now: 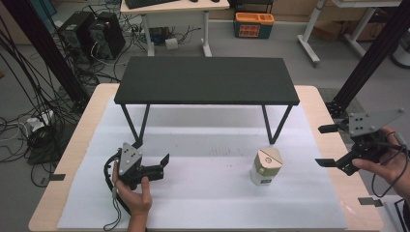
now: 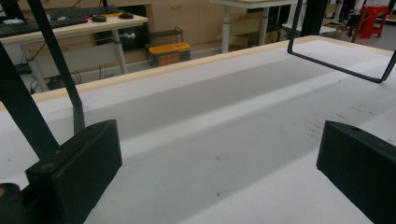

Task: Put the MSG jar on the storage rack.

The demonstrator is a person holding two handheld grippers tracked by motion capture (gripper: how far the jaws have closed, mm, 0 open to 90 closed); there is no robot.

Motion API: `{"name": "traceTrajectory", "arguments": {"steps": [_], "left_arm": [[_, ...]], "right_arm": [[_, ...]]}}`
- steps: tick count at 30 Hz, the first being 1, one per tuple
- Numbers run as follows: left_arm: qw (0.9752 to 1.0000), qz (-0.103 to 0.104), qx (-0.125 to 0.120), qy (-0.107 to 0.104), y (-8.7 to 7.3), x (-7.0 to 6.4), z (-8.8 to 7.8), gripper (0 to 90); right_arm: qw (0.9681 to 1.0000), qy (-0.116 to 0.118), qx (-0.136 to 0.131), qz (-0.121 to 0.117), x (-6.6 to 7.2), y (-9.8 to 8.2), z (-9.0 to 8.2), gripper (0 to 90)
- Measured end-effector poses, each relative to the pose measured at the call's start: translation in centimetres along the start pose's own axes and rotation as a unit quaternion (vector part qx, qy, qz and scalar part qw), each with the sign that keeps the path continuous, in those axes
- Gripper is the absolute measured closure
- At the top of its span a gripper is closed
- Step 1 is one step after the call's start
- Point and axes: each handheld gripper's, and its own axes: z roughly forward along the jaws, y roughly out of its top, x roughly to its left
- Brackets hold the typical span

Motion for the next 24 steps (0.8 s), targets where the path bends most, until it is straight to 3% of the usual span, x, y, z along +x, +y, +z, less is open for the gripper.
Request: {"name": "traceTrajectory", "arguments": {"steps": [16,24], "left_arm": [[1.0000,0.002,0.000,0.000,0.00,-0.03,-0.01,0.3],[1.0000,0.002,0.000,-0.001,0.03,-0.04,0.01,0.3]], "right_arm": [[1.0000,-0.005,0.003,-0.004,0.20,0.35,-0.74,5.5],[1.0000,0.000,0.007,-0.002,0.03,0.20,-0.15,4.5]]}}
